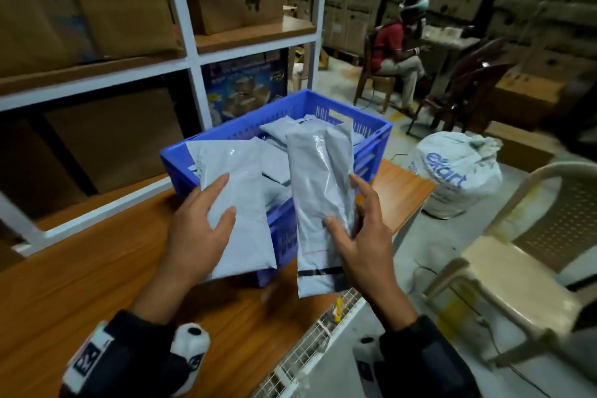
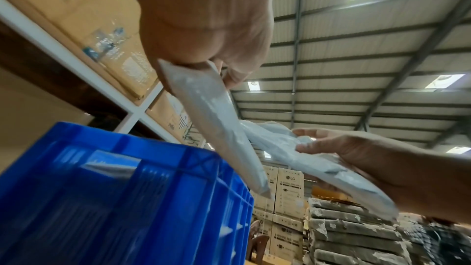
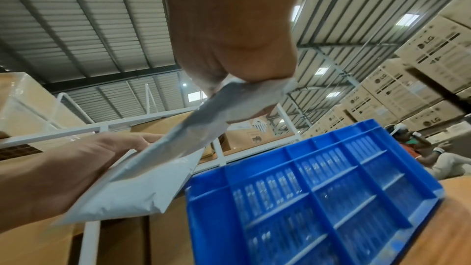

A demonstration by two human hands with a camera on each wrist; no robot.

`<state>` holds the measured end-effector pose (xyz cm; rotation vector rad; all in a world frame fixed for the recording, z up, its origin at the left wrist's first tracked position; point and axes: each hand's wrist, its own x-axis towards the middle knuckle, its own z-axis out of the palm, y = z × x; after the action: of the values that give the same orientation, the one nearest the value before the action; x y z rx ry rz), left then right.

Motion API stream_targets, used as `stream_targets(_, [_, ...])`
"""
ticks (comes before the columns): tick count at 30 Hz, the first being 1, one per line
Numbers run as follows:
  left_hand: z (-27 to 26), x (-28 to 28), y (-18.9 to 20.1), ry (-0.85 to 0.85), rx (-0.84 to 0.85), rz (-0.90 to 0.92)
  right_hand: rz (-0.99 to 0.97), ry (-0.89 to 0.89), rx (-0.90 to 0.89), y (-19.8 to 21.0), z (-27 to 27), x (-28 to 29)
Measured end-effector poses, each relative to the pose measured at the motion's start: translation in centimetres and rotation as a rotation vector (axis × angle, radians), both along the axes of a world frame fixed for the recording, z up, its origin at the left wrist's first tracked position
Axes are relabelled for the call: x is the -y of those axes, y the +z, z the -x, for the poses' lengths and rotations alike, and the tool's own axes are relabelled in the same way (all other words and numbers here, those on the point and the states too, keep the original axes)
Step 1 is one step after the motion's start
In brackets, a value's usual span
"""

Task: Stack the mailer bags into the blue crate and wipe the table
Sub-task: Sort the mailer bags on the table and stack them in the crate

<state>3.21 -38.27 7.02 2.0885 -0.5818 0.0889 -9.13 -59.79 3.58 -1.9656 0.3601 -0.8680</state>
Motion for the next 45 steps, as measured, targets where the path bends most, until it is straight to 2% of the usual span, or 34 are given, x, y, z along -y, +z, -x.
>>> stream_targets(4, [-4.3, 2.5, 3.6, -0.064, -0.007, -0.277, 0.055, -0.027, 0.012, 1.2, -3.7, 5.0])
stream_targets(10, [-9.8, 5.0, 5.6, -0.073, -0.054, -0.399, 0.134, 0.041, -0.035, 1.9, -10.8, 11.2])
stream_targets(18, [-13.2, 6.4, 3.6, 0.048, -0.162, -0.438, 0.214, 0.173, -0.100, 0.9, -18.2, 16.0])
stream_targets(23, [-13.6, 7.8, 1.9, 0.083, -0.334, -0.340, 0.236, 0.309, -0.087, 0.6, -21.7, 17.9])
stream_targets(28, [-13.4, 9.0, 1.1, 0.138, -0.435, -0.461, 0.209, 0.467, -0.140, 0.2, -23.0, 19.7])
stream_targets(30, [-13.4, 9.7, 1.4, 0.179, -0.425, -0.642, 0.196, 0.508, -0.162, 0.0, -23.1, 20.1])
stream_targets(32, [-13.2, 11.0, 2.2, 0.250, -0.352, -0.903, 0.190, 0.524, -0.175, -0.4, -22.8, 20.3])
stream_targets(34, [-13.0, 12.8, 3.5, 0.267, -0.272, -1.063, 0.194, 0.533, -0.187, -0.5, -22.6, 20.4])
stream_targets(36, [-13.0, 14.3, 4.3, 0.142, -0.305, -1.093, 0.190, 0.545, -0.179, -0.5, -22.7, 20.5])
stream_targets(39, [-13.6, 15.8, 3.6, 0.001, -0.570, -1.125, 0.196, 0.589, -0.237, -0.4, -23.1, 20.6])
stream_targets(42, [-14.9, 16.2, 2.4, 0.074, -0.662, -1.204, 0.218, 0.611, -0.260, -0.3, -23.0, 20.7])
stream_targets(45, [-16.4, 15.6, 3.1, 0.223, -0.574, -1.136, 0.209, 0.613, -0.221, -0.4, -22.7, 20.8])
